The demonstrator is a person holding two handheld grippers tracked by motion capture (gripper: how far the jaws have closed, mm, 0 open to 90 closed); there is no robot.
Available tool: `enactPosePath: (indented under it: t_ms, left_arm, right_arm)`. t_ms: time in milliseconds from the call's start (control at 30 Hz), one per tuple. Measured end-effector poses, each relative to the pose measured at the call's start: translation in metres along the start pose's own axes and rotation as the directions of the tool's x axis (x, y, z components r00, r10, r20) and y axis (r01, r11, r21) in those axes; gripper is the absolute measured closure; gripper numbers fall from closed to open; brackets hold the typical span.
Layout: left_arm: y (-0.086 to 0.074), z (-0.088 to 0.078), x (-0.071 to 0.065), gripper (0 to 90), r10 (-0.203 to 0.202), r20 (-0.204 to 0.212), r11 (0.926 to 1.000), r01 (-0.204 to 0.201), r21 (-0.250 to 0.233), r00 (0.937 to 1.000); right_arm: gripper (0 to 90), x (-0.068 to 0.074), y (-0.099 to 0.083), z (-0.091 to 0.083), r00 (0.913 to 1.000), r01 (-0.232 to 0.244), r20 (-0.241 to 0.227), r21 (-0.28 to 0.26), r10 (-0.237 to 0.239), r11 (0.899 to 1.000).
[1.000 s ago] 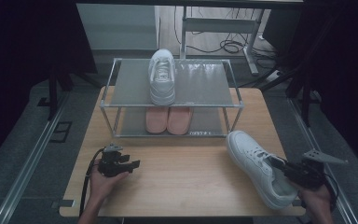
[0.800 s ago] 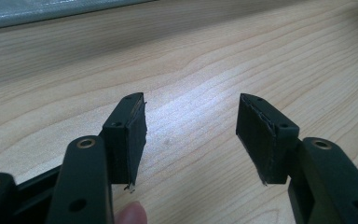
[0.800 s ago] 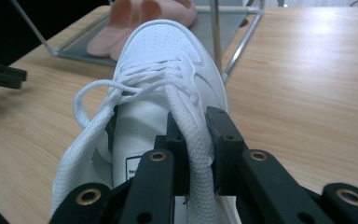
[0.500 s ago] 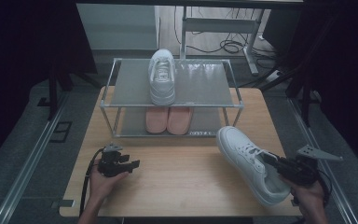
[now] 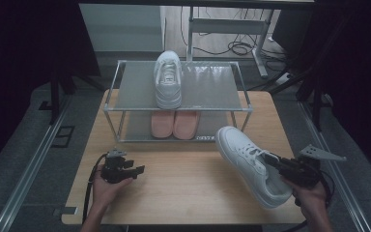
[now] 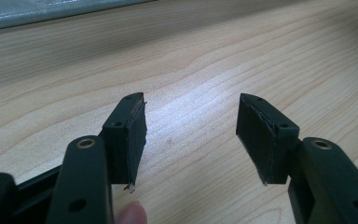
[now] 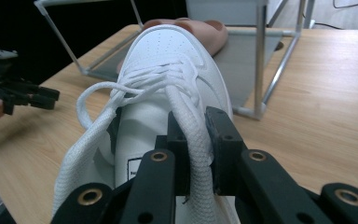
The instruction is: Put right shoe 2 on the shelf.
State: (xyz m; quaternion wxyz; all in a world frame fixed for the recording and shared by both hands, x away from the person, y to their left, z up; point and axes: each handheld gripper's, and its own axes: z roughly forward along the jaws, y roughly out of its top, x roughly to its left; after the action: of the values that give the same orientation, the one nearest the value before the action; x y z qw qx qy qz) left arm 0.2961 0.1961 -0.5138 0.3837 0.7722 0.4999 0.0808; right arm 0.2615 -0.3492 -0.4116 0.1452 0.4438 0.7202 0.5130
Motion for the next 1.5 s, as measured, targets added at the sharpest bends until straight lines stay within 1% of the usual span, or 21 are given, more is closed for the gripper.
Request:
enactPosePath:
  t_ms: [167,333,467,600,833,1000,1200,1333,1500]
  left_arm:
    - [0.000,0.000,0.001,42.7,-0.002,0.000,1.0000,0.002,-0.001,1.0000]
    - [0.000,0.000,0.001,42.7,0.006,0.001,1.0000,-0.006,0.000,1.0000]
    - [0.000,-0.001,0.001,42.7,0.000,-0.002,1.0000,0.000,0.000,1.0000]
    - [0.000,-0.001,0.002,42.7,0.002,-0.003,1.0000,-0.002,-0.001,1.0000]
    - [0.000,0.000,0.002,42.7,0.002,-0.001,1.0000,-0.002,0.001,1.0000]
    - [0.000,0.000,0.002,42.7,0.001,0.000,1.0000,-0.001,0.001,1.0000]
    - [0.000,0.000,0.003,42.7,0.002,0.000,1.0000,-0.002,0.002,1.0000]
    - [0.000,0.000,0.003,42.7,0.002,0.001,1.0000,-0.002,0.001,1.0000]
    - [0.000,-0.001,0.004,42.7,0.000,0.000,1.0000,0.000,0.000,1.0000]
  right_arm:
    - [81.4,0.006,0.005,0.007,0.9997,0.006,-0.024,-0.009,-0.006,1.000]
    - [81.5,0.013,0.011,0.014,0.9988,0.014,-0.046,-0.021,-0.015,1.000]
    - [81.5,0.020,0.017,0.022,0.9973,0.019,-0.071,-0.030,-0.021,0.999]
    - [81.5,0.026,0.023,0.026,0.9956,0.028,-0.089,-0.039,-0.031,0.999]
    - [81.7,0.036,0.037,0.030,0.9911,0.028,-0.128,-0.074,-0.037,0.997]
    - [81.7,0.042,0.049,0.033,0.9899,0.037,-0.132,-0.100,-0.050,0.994]
    - [81.8,0.047,0.065,0.033,0.9890,0.032,-0.139,-0.132,-0.051,0.991]
    - [81.8,0.047,0.078,0.035,0.9900,0.032,-0.131,-0.146,-0.051,0.989]
    - [81.8,0.044,0.095,0.041,0.9932,0.014,-0.112,-0.159,-0.032,0.987]
